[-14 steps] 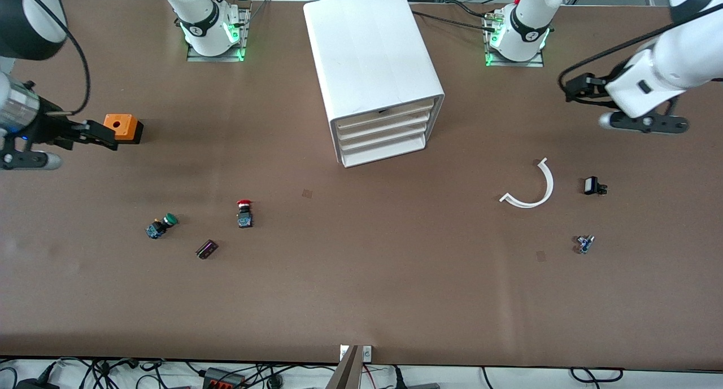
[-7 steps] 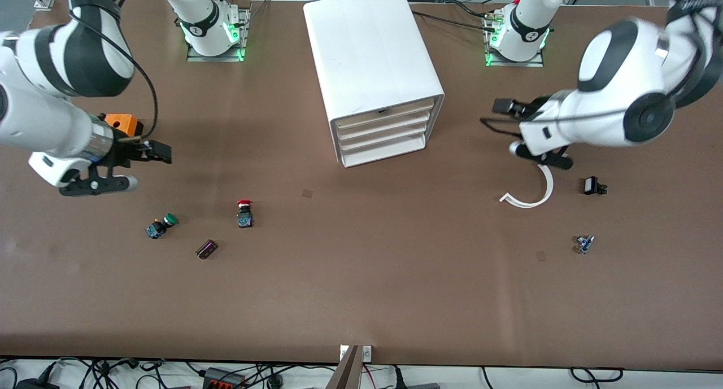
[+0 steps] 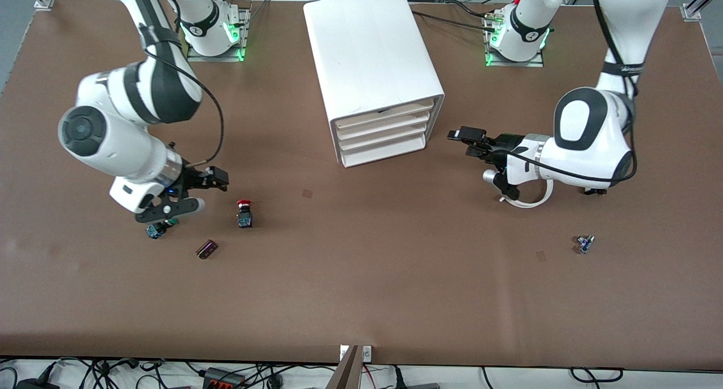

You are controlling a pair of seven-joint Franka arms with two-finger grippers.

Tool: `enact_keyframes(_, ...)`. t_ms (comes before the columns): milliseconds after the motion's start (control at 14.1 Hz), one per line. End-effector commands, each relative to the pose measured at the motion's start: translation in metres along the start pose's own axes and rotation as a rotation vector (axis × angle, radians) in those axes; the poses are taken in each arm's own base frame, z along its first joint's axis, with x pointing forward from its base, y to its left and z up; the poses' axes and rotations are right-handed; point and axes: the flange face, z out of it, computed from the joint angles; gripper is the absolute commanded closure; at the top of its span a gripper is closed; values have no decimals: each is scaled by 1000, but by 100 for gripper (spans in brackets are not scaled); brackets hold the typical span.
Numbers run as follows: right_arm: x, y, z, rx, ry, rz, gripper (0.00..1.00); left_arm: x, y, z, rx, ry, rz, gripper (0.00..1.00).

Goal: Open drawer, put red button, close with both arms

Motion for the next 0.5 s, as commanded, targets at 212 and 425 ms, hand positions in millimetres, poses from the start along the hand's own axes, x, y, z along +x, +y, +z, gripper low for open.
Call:
enact_keyframes(212,21,-15,48,8,32,-11,0,-9,-56,76,-248,102,166,7)
enact_keyframes(425,26,-12,81,3,28,-10,0,-10,-60,105,-278,68,155,15)
